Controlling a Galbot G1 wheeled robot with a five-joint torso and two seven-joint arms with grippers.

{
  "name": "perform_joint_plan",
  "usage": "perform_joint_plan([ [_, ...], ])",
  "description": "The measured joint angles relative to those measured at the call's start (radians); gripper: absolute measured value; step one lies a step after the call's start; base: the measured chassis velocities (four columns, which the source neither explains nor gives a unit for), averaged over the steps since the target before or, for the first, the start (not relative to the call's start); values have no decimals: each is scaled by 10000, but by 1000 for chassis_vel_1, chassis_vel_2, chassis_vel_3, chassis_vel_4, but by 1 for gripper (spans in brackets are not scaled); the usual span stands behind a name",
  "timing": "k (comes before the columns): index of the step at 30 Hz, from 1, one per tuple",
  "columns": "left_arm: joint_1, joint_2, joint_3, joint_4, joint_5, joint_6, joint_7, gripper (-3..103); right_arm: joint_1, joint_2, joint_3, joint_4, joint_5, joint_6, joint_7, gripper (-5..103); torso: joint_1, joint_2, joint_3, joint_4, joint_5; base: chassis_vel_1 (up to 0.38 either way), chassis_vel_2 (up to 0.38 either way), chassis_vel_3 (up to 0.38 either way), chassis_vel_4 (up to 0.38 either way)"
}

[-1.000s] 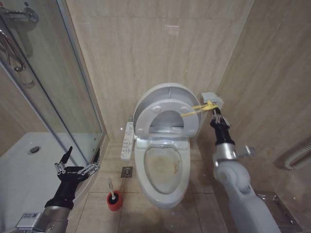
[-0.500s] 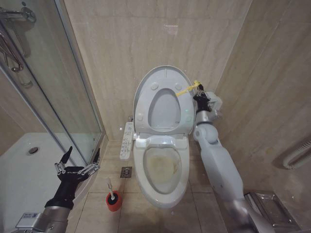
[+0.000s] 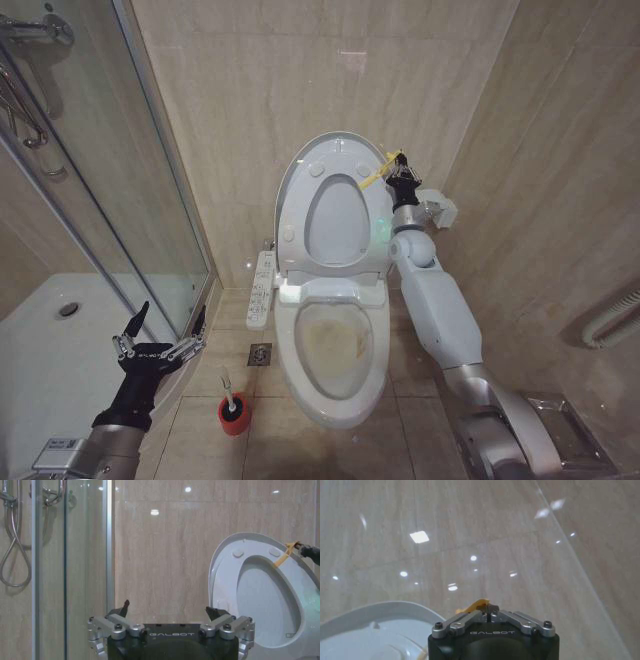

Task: Open the toilet lid, clean the toilet bowl with a toilet brush, close the toilet lid, and flush.

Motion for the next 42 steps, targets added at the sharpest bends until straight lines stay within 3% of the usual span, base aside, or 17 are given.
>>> perform_joint_plan([
  [17, 0, 0, 0, 0, 0, 0, 0, 100, 726, 132, 161, -638, -1286, 159, 1153, 0, 2, -1, 2, 8, 0, 0, 0, 0, 0],
  [25, 0, 0, 0, 0, 0, 0, -1, 100, 293, -5, 116, -240, -1258, 97, 1176, 0, 0, 2, -2, 0, 0, 0, 0, 0, 0],
  [28, 0, 0, 0, 0, 0, 0, 0, 100, -187, -181, -51, 307, -674, -76, 1158, 2, -2, 4, -5, -19, -2, 0, 0, 0, 0],
  [33, 0, 0, 0, 0, 0, 0, 0, 100, -532, -279, -96, 523, -640, -64, 1088, 2, -2, 3, -3, -10, 2, 0, 0, 0, 0],
  [34, 0, 0, 0, 0, 0, 0, 0, 100, -646, -324, -100, 623, -634, -84, 1103, 28, -2, 4, -3, -7, 1, 0, 0, 0, 0],
  [41, 0, 0, 0, 0, 0, 0, 0, 100, -1000, -458, 8, 833, -600, -137, 1138, 28, -1, 3, -1, -1, 2, 0, 0, 0, 0],
  [42, 0, 0, 0, 0, 0, 0, 0, 100, -1023, -463, 32, 848, -600, -138, 1144, 56, -1, 3, -1, 0, 2, 0, 0, 0, 0],
])
